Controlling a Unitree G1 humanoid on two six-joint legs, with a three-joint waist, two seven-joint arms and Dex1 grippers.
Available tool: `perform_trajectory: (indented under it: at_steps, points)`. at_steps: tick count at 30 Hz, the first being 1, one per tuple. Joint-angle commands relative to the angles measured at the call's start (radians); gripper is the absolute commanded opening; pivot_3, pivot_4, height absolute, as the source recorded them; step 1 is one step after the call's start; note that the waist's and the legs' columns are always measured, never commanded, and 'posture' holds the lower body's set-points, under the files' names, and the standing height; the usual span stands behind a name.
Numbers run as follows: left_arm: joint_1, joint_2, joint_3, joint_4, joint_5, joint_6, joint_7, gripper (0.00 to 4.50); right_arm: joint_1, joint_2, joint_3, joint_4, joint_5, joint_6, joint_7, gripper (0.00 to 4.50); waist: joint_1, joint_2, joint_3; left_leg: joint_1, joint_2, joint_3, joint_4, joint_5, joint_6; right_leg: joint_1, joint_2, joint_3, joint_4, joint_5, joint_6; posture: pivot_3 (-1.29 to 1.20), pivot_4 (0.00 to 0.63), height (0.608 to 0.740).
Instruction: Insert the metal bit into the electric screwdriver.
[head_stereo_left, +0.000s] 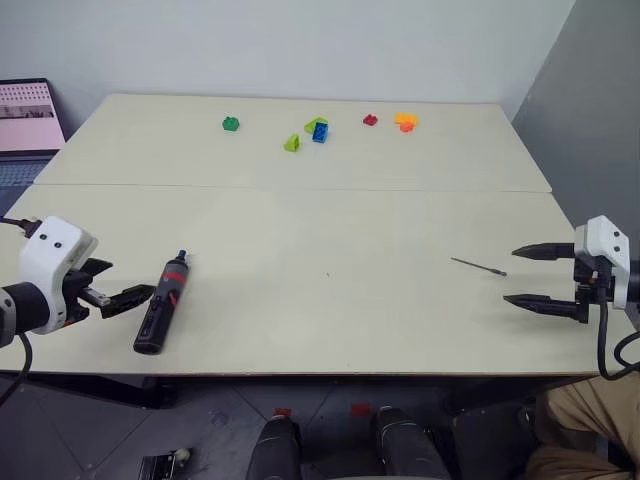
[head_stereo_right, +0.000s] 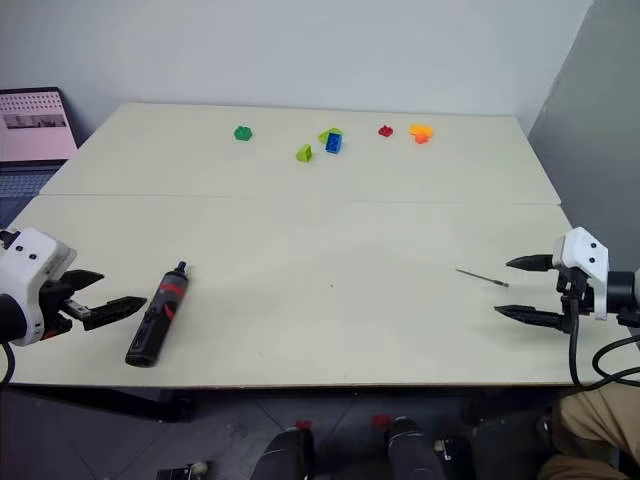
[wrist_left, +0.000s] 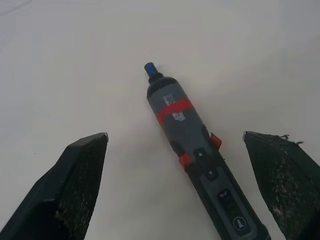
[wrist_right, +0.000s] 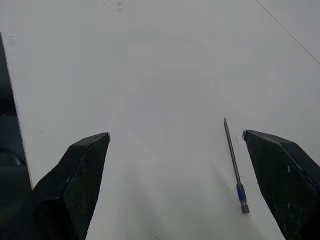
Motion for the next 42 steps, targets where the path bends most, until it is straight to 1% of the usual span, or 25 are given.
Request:
perform_trajectory:
  at_steps: [1, 4, 7, 11, 12, 15, 18, 22, 29, 34, 39, 42]
  points:
    - [-0.088, 0.032, -0.039, -0.005, -0.019, 0.096, 0.042, 4.49, -0.061, 0.013, 0.001, -0.068, 0.054, 0.032, 0.012, 4.5, -0.001, 0.0, 0.0, 0.0, 0.0, 0.0, 0.0, 0.0, 0.0, 0.0, 0.0, 0.0, 0.0, 0.0, 0.0, 0.0, 0.15, 0.74]
    - [-0.128, 0.075, -0.117, -0.008, 0.024, 0.084, 0.066, 4.49, -0.105, 0.026, 0.035, -0.096, 0.062, 0.036, 0.031, 4.5, -0.003, 0.0, 0.0, 0.002, 0.0, 0.0, 0.0, 0.0, 0.0, 0.001, 0.0, 0.001, 0.001, 0.0, 0.0, 0.0, 0.15, 0.74]
    - [-0.267, 0.016, -0.141, 0.076, -0.011, 0.199, 0.133, 4.49, -0.164, 0.057, 0.06, -0.131, 0.112, 0.079, 0.044, 4.5, -0.003, 0.0, 0.0, 0.002, 0.0, 0.0, 0.0, 0.0, 0.0, 0.001, 0.0, 0.0, 0.001, 0.0, 0.0, 0.0, 0.15, 0.74]
    - [-0.375, -0.031, -0.185, 0.142, -0.012, 0.287, 0.183, 4.49, -0.242, 0.107, 0.08, -0.16, 0.178, 0.15, 0.041, 4.5, -0.002, 0.0, 0.0, 0.002, 0.0, -0.001, 0.0, 0.0, 0.0, 0.001, 0.001, 0.0, 0.002, 0.0, 0.0, 0.0, 0.15, 0.74]
    - [-0.382, -0.025, -0.224, 0.146, 0.012, 0.281, 0.198, 4.49, -0.263, 0.119, 0.084, -0.164, 0.198, 0.171, 0.042, 4.5, -0.003, 0.0, 0.0, 0.002, 0.0, -0.001, 0.0, 0.0, 0.0, 0.001, 0.001, 0.0, 0.002, 0.0, 0.001, 0.0, 0.15, 0.74]
    - [-0.433, -0.043, -0.272, 0.176, 0.018, 0.326, 0.228, 4.49, -0.3, 0.14, 0.108, -0.158, 0.199, 0.183, 0.055, 4.5, -0.002, -0.001, 0.0, 0.001, 0.0, -0.002, 0.0, 0.0, 0.0, 0.001, 0.002, 0.0, 0.003, 0.002, 0.004, 0.0, 0.15, 0.74]
    - [-0.468, -0.065, -0.292, 0.175, 0.007, 0.397, 0.251, 4.49, -0.322, 0.155, 0.123, -0.156, 0.213, 0.199, 0.069, 4.5, -0.002, -0.001, 0.0, 0.001, 0.0, -0.002, 0.0, 0.0, 0.0, 0.001, 0.002, -0.001, 0.003, 0.002, 0.003, 0.0, 0.15, 0.74]
    - [-0.465, -0.053, -0.321, 0.172, 0.004, 0.405, 0.235, 4.49, -0.358, 0.184, 0.117, -0.143, 0.234, 0.212, 0.065, 4.5, -0.002, -0.001, 0.0, 0.001, 0.0, -0.003, 0.0, 0.0, 0.0, 0.001, 0.002, -0.001, 0.002, 0.002, 0.004, 0.0, 0.15, 0.74]
    - [-0.54, -0.064, -0.351, 0.233, 0.01, 0.436, 0.245, 4.49, -0.371, 0.204, 0.12, -0.151, 0.245, 0.222, 0.056, 4.5, 0.0, -0.001, 0.0, 0.001, 0.0, -0.003, 0.0, 0.0, 0.0, 0.001, 0.002, -0.001, 0.003, 0.002, 0.004, 0.0, 0.15, 0.74]
    - [-0.619, -0.066, -0.413, 0.283, 0.016, 0.5, 0.251, 4.49, -0.358, 0.208, 0.13, -0.154, 0.232, 0.209, 0.06, 4.5, -0.001, -0.001, 0.0, 0.001, 0.0, -0.003, 0.0, 0.0, 0.0, 0.001, 0.002, -0.001, 0.003, 0.002, 0.004, 0.0, 0.15, 0.74]
    - [-0.72, -0.078, -0.477, 0.375, 0.021, 0.566, 0.255, 4.49, -0.354, 0.211, 0.141, -0.156, 0.224, 0.202, 0.066, 4.5, -0.001, -0.001, 0.0, 0.0, 0.0, -0.004, 0.0, 0.0, 0.0, 0.001, 0.002, -0.001, 0.003, 0.002, 0.005, 0.0, 0.15, 0.74]
    - [-0.765, -0.075, -0.529, 0.441, 0.033, 0.57, 0.249, 4.49, -0.351, 0.212, 0.146, -0.161, 0.221, 0.201, 0.071, 4.5, -0.001, -0.001, 0.0, 0.0, 0.0, -0.004, 0.0, 0.0, 0.0, 0.001, 0.003, -0.001, 0.003, 0.003, 0.005, 0.0, 0.15, 0.74]
